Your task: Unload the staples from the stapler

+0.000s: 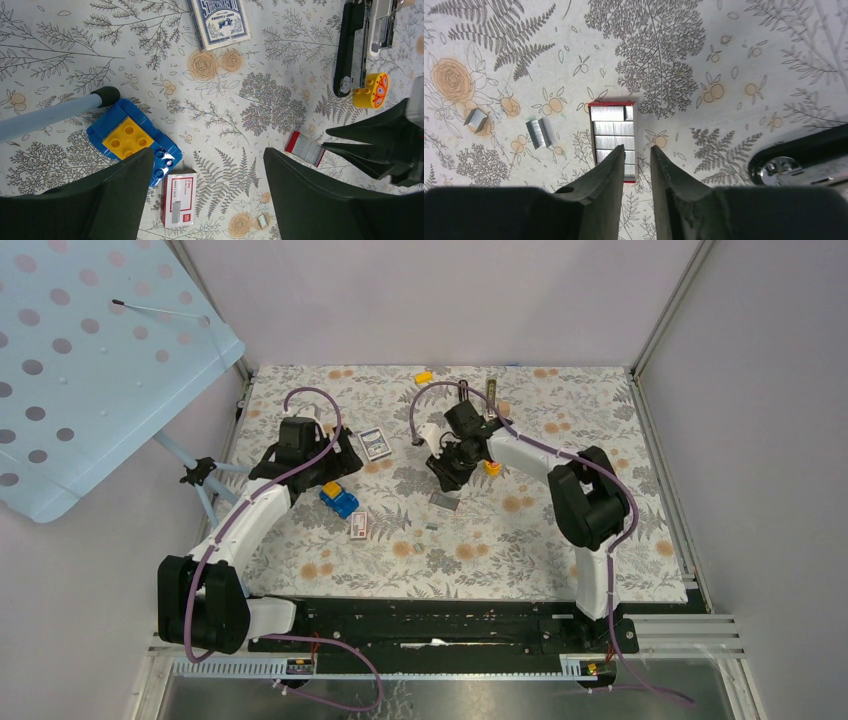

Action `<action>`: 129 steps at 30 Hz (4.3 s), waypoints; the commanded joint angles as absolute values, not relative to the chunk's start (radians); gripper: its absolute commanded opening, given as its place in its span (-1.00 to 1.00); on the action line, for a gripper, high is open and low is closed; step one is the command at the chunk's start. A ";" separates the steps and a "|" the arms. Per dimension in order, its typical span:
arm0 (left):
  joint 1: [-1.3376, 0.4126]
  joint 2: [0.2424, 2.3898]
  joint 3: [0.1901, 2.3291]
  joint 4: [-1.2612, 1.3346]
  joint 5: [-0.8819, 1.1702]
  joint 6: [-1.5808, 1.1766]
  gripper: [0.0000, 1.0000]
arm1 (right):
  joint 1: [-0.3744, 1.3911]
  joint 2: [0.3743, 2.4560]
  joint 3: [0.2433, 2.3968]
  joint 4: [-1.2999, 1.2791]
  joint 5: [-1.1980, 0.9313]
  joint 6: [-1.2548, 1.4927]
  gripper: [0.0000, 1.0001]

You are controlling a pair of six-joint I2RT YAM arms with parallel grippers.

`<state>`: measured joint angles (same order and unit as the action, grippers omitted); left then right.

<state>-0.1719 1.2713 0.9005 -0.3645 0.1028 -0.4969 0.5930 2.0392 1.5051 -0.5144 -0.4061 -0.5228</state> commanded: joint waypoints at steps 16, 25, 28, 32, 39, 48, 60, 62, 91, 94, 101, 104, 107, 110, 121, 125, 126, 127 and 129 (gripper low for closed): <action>-0.161 1.249 0.901 -0.327 0.125 -0.488 0.71 | 0.613 2.120 1.581 -0.364 -0.179 0.021 -1.00; -0.161 1.246 0.899 -0.327 0.126 -0.487 0.70 | 0.626 2.162 1.590 -0.392 -0.230 0.005 -1.00; -0.160 1.246 0.899 -0.327 0.126 -0.488 0.70 | 0.632 2.158 1.583 -0.403 -0.259 -0.021 -1.00; -0.160 1.246 0.899 -0.327 0.125 -0.488 0.70 | 0.637 2.144 1.561 -0.410 -0.298 -0.044 -1.00; -0.160 1.247 0.900 -0.327 0.128 -0.488 0.70 | 0.639 2.136 1.544 -0.420 -0.323 -0.056 -1.00; -0.160 1.246 0.899 -0.327 0.129 -0.488 0.70 | 0.640 2.119 1.538 -0.426 -0.327 -0.058 -1.00; -0.158 1.243 0.899 -0.326 0.130 -0.487 0.70 | 0.640 2.079 1.525 -0.424 -0.340 -0.051 -1.00; -0.157 1.242 0.899 -0.325 0.133 -0.489 0.70 | 0.641 2.071 1.522 -0.422 -0.345 -0.050 -1.00; -0.148 1.227 0.902 -0.337 0.127 -0.486 0.74 | 0.768 1.787 1.342 -0.458 -0.160 -0.126 -0.51; -0.147 1.220 0.901 -0.341 0.116 -0.486 0.75 | 0.773 1.709 1.251 -0.381 -0.160 -0.081 -0.49; -0.144 1.225 0.902 -0.344 0.125 -0.488 0.75 | 0.774 1.500 0.993 -0.027 -0.243 -0.079 -0.20; -0.141 1.225 0.902 -0.344 0.130 -0.489 0.76 | 0.774 1.493 0.967 -0.042 -0.320 -0.171 -0.12; -0.140 1.219 0.900 -0.345 0.128 -0.489 0.76 | 0.774 1.516 0.990 -0.161 -0.373 -0.276 -0.10; -0.138 1.213 0.899 -0.345 0.124 -0.489 0.76 | 0.775 1.525 0.970 -0.204 -0.389 -0.379 -0.10; -0.126 1.209 0.900 -0.347 0.133 -0.489 0.76 | 0.773 1.594 0.895 -0.072 -0.446 -0.587 0.35; -0.121 1.202 0.899 -0.347 0.131 -0.488 0.76 | 0.772 1.645 0.894 -0.047 -0.442 -0.627 0.33; -0.120 1.202 0.899 -0.347 0.129 -0.489 0.76 | 0.772 1.655 0.892 -0.044 -0.439 -0.638 0.32; -0.119 1.203 0.899 -0.348 0.129 -0.488 0.76 | 0.772 1.661 0.889 -0.038 -0.433 -0.645 0.32; -0.115 1.206 0.900 -0.350 0.132 -0.490 0.76 | 0.772 1.675 0.879 -0.016 -0.419 -0.657 0.31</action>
<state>-0.1261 1.2324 0.9005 -0.3653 0.1207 -0.4969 0.7761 1.6535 0.8665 -0.0822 -0.4129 -0.5911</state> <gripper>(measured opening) 0.881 0.662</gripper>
